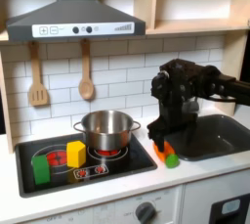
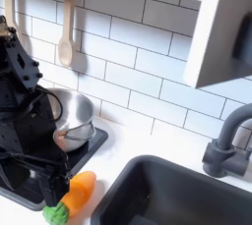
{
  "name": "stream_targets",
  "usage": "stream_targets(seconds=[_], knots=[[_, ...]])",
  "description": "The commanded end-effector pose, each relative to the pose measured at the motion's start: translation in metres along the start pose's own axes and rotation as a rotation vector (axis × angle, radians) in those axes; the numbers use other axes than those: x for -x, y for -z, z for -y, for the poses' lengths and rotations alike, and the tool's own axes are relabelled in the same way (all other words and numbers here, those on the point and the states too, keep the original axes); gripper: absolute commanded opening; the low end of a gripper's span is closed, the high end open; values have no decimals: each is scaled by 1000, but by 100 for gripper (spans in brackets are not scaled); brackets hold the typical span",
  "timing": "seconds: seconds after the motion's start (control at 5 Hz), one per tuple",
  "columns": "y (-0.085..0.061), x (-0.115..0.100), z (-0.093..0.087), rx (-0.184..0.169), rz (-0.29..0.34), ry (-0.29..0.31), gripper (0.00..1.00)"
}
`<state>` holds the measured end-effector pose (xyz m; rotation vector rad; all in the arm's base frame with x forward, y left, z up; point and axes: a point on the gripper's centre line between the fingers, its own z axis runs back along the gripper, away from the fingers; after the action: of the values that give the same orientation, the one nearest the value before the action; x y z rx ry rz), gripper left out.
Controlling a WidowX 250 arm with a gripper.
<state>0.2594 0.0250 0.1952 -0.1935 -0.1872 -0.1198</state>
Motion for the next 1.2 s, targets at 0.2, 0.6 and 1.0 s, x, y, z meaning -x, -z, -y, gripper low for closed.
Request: stream_targets(seconds=[0.2, 0.6, 1.0], knots=[[0, 0, 0, -1, -1, -3, 100], [15, -5, 1, -33, 8, 39, 100], [30, -10, -2, -53, 11, 45, 100]])
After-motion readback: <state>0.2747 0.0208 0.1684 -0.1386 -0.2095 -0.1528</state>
